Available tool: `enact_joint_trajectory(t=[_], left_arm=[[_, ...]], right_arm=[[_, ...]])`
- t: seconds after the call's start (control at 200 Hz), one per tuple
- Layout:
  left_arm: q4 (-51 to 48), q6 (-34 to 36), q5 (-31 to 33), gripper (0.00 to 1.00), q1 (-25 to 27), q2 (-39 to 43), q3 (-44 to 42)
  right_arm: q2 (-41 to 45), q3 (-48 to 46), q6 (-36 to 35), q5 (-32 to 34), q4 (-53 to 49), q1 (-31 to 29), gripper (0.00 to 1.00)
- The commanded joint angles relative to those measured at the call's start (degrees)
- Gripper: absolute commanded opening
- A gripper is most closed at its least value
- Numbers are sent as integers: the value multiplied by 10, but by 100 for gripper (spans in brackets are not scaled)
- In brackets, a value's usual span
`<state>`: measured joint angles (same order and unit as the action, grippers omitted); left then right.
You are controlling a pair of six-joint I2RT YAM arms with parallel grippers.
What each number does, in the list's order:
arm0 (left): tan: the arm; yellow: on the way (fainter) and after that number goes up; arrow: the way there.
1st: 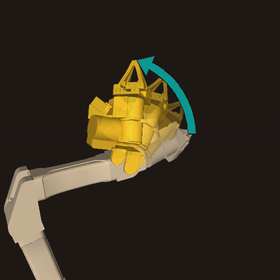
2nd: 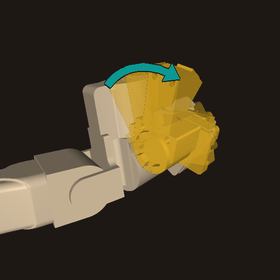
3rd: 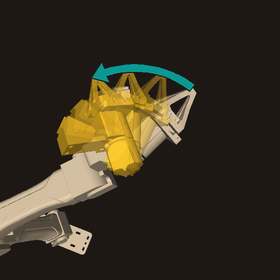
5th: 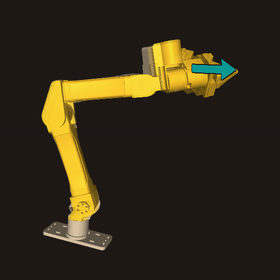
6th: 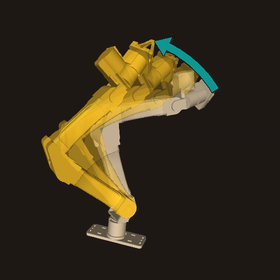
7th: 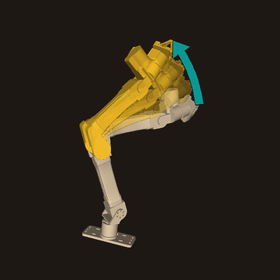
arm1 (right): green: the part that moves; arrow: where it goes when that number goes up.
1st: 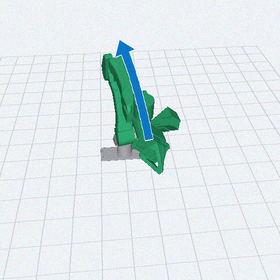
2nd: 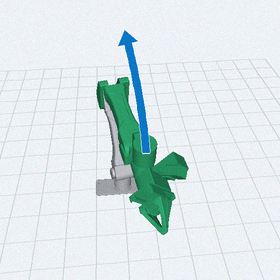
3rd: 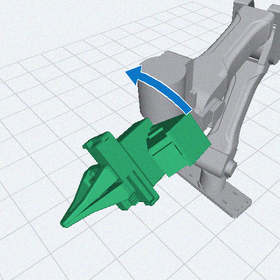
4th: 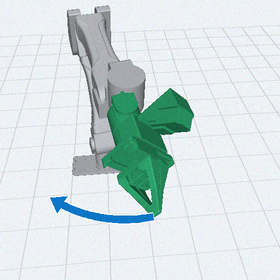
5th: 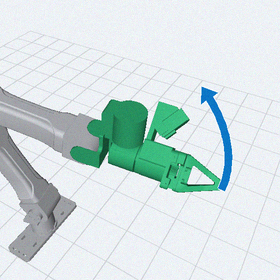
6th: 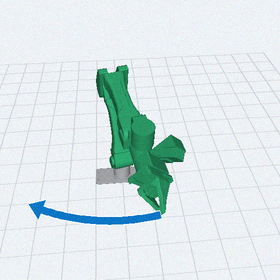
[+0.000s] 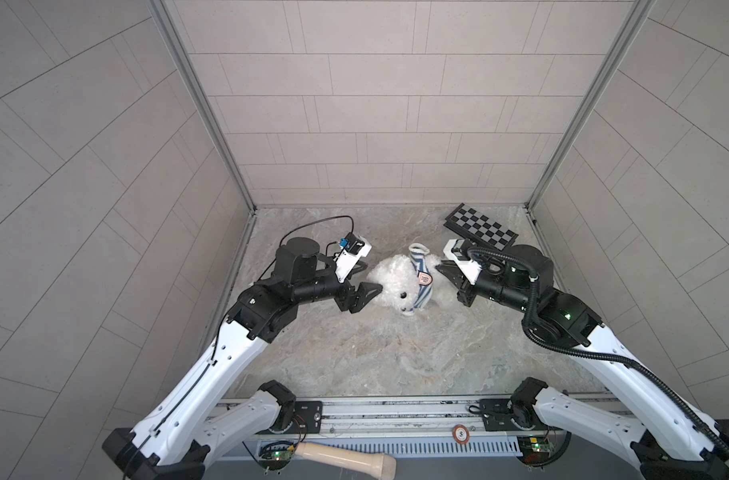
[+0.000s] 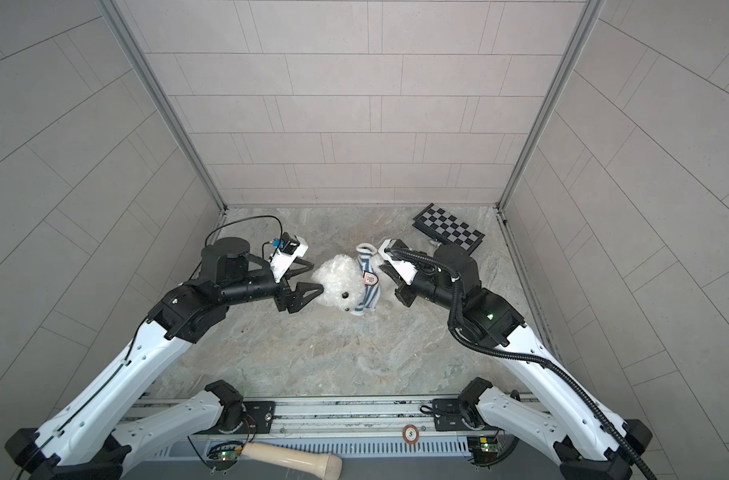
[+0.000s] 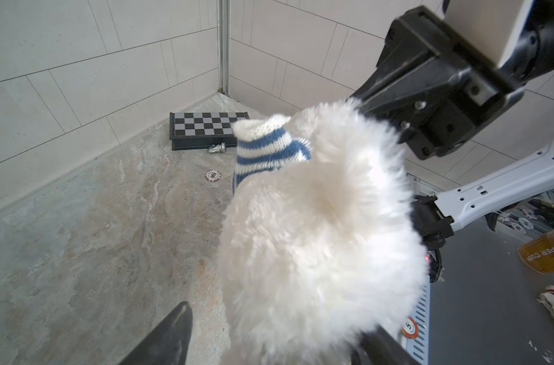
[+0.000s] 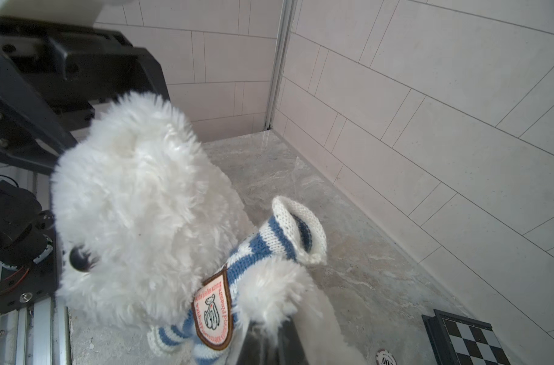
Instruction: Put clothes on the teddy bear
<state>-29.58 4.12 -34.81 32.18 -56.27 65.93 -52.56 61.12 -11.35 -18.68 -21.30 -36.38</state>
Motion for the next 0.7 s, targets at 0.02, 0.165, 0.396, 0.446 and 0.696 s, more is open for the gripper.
enact_joint_trajectory(t=[0.02, 0.165, 0.396, 0.446, 0.696], left_arm=[[-10, 4, -26, 85, 6, -14, 47], [-84, 27, -14, 100, 6, -42, 98], [-130, 33, -9, 100, 6, -70, 138], [-133, 32, -7, 100, 6, -77, 143], [-144, 35, 62, 100, 42, -135, 170]], right_arm=[[-9, 18, -38, 22, -1, -23, 0], [-21, 21, -39, 51, -6, -25, 0], [-36, 22, -40, 82, -12, -25, 0], [-34, 19, -40, 84, -8, -25, 0], [-30, 15, -41, 79, -6, -26, 0]])
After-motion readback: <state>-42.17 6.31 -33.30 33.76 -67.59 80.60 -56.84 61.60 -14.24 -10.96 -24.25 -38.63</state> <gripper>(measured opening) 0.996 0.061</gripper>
